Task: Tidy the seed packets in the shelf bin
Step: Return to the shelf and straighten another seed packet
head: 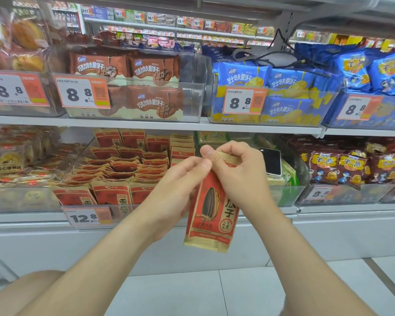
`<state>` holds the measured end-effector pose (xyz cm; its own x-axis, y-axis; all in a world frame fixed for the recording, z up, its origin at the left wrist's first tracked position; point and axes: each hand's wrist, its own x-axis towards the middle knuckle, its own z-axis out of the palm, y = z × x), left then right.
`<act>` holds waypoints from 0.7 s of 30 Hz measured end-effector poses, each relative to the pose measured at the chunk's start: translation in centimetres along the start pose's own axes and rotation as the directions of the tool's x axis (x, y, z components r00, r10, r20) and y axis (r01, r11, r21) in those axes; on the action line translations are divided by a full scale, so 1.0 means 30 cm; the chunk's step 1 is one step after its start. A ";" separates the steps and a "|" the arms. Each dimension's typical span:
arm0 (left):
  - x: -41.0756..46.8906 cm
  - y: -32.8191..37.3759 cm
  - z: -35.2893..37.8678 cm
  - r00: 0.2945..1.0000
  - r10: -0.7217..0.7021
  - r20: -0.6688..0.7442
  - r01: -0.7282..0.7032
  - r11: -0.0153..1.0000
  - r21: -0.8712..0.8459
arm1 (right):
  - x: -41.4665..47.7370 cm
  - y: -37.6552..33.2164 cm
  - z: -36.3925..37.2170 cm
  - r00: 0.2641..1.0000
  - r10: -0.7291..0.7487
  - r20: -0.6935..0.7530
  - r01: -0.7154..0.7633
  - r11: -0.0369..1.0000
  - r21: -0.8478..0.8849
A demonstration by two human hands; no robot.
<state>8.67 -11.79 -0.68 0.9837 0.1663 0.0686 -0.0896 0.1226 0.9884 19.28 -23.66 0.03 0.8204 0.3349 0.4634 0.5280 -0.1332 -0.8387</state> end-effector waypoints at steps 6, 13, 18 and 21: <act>0.009 -0.001 -0.017 0.978 0.011 -0.210 -0.008 1.000 0.016 | 0.011 -0.002 -0.016 0.988 0.109 0.109 -0.124 0.981 0.148; 0.013 0.020 -0.015 0.945 -0.009 -0.326 -0.015 0.997 -0.072 | 0.018 0.002 -0.042 0.984 0.164 0.065 -0.177 0.922 0.344; 0.022 0.020 -0.027 0.918 -0.011 -0.395 -0.033 0.994 -0.102 | 0.013 -0.009 -0.036 0.975 0.201 0.092 -0.222 0.900 0.375; 0.039 0.026 -0.044 0.869 -0.021 -0.495 -0.093 0.975 -0.203 | 0.009 -0.007 -0.052 0.895 0.258 0.364 -0.342 0.921 0.188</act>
<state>9.54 -10.21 0.00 0.7793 0.6260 -0.0280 -0.2101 0.3032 0.9295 19.73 -24.98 0.79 0.7909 0.6047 0.0941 0.1646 -0.0621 -0.9844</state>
